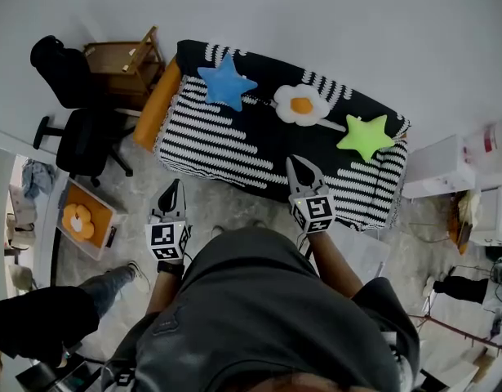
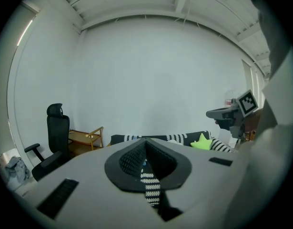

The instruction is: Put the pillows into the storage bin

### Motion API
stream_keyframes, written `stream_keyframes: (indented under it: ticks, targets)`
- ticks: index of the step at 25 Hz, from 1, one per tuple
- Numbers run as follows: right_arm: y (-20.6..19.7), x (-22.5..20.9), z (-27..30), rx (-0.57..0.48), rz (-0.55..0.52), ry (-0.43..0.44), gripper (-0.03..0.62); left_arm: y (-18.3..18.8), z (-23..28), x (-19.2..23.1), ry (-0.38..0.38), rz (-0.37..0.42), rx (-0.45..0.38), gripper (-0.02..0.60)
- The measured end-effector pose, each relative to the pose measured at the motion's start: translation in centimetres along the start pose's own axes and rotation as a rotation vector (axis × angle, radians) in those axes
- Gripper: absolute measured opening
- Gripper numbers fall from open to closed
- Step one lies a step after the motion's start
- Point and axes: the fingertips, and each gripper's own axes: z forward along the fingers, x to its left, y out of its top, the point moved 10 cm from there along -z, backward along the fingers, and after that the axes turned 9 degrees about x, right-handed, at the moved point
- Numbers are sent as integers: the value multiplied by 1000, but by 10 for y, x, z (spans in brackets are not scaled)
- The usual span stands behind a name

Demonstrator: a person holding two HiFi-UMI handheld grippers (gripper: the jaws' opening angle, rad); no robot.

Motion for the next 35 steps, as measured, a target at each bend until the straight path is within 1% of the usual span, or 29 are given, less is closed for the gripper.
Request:
stream_keyframes:
  ticks: [6,7,8,9,10,11,12,14,15,20,25,32,35]
  targets:
    - [-1,-3,1,-29,10,16,7,-1,0,-2,14,1,-6,3]
    - [0,-4,1,-32,9,18,14,-1,0,-3,14,-1,-8,24]
    - [0,-4,2,-36,11,20,36,-1,1,-3,13,-4,-11,68]
    - [-1,-5,2,-40,14,22,78,-2,1,-4,12,-7,-14,149]
    - [-1,-6,1,-46,17,23,137,-3,1,-5,12,-10,-18,228]
    - [0,-7,1,-53,19,22,213,-4,1,-6,18,-10,-23,275]
    - [0,-8,0,-61,18,19,292,-5,0,-8,26,-9,-28,308]
    - [-1,-9,-1,-68,10,13,374,-8,0,-10,35,-8,-34,336]
    - [-2,-10,0,-64,6,14,390,-9,0,-11,33,-12,-35,339]
    - [-8,-15,1,-38,-4,23,391,-11,5,-18,26,-15,-19,337]
    - [-10,-26,0,-41,-15,30,391,-6,13,-25,49,-12,-23,331]
    - [-15,-55,4,-53,-30,59,391,-4,29,-41,89,-21,-38,330]
    - [-16,-62,7,-50,-30,71,390,-3,37,-42,97,-21,-33,328]
